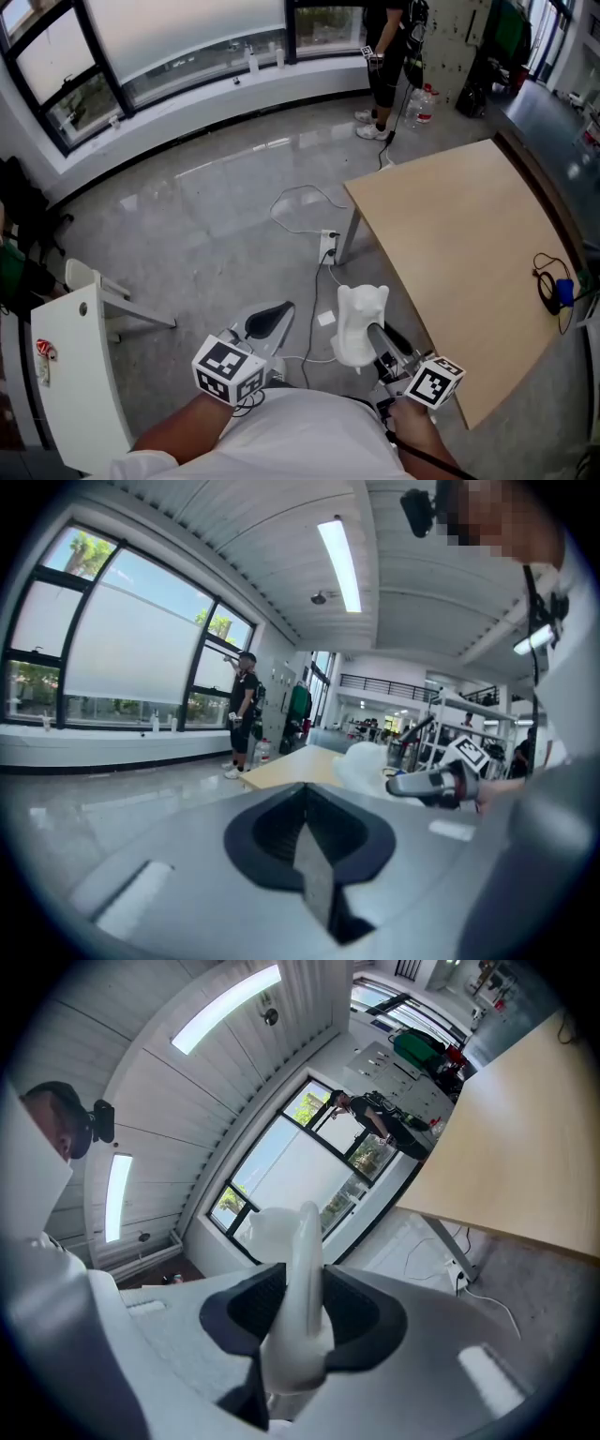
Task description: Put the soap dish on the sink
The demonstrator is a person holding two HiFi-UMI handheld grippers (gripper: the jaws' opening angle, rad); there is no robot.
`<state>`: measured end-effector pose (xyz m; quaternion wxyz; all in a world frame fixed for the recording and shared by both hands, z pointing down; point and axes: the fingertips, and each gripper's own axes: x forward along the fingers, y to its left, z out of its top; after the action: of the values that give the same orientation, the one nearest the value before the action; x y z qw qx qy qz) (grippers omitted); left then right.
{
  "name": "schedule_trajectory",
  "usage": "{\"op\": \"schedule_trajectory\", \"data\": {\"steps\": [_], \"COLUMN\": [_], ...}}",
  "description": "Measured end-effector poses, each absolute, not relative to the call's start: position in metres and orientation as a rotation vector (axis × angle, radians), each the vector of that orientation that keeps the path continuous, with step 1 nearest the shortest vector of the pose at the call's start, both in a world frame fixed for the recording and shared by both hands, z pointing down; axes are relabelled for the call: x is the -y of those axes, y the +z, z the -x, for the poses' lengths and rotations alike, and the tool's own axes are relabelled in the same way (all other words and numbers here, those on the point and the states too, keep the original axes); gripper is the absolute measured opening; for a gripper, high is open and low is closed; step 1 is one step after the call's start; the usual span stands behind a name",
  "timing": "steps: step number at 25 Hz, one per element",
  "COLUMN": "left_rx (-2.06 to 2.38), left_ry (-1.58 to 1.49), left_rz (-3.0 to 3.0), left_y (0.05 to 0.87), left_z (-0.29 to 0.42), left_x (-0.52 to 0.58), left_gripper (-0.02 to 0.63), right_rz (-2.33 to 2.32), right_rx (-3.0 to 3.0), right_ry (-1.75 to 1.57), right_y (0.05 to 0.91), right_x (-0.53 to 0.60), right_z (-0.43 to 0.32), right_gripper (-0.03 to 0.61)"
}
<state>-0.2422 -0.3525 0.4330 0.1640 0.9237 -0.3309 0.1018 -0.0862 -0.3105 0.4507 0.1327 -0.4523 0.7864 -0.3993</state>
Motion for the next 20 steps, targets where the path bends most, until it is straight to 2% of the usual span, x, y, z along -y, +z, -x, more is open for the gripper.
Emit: {"op": "schedule_trajectory", "data": {"steps": [9, 20], "left_rx": [0.654, 0.264], "left_ry": [0.326, 0.348], "left_rz": [-2.740, -2.799], "left_y": [0.440, 0.447], "left_z": [0.256, 0.192], "left_x": [0.400, 0.388], "left_gripper": [0.008, 0.008], "right_rz": [1.525, 1.782], "right_rx": [-2.102, -1.834], "right_ry": [-1.088, -0.991], "right_y": [0.444, 0.434], "right_x": [0.333, 0.284], "right_z": [0.112, 0.068], "right_gripper": [0.126, 0.126]}}
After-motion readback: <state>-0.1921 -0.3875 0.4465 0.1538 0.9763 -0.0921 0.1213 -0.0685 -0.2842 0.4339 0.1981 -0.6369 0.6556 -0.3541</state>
